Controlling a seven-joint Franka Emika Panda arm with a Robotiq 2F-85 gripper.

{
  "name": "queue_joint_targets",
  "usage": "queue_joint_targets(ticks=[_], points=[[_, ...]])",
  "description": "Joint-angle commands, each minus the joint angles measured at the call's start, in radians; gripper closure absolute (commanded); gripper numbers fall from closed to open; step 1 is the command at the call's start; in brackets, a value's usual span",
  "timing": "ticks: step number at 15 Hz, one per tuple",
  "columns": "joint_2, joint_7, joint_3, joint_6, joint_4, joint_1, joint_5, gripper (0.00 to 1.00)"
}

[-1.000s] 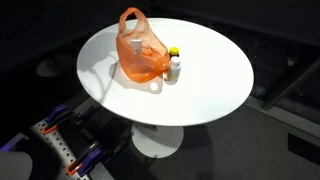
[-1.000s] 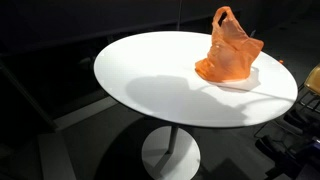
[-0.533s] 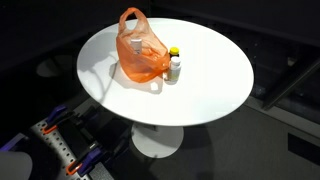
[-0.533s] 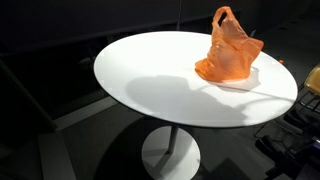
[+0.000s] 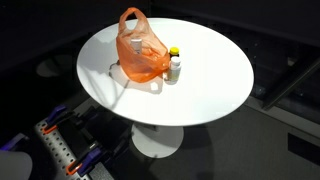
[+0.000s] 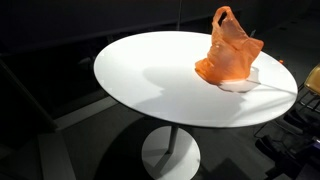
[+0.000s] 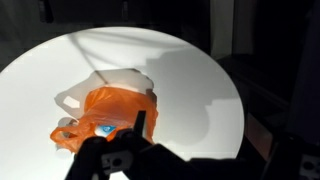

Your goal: Put the yellow bottle in the plastic bag

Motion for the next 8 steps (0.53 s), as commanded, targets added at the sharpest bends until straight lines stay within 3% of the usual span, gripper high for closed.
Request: queue_joint_targets(ticks=[1, 8], points=[[0.120, 0.005, -0.024, 0.049, 0.042, -0.060, -0.049, 0.00], [0.332, 0.022, -0.085, 0.183, 0.079, -0.145, -0.129, 0.00]])
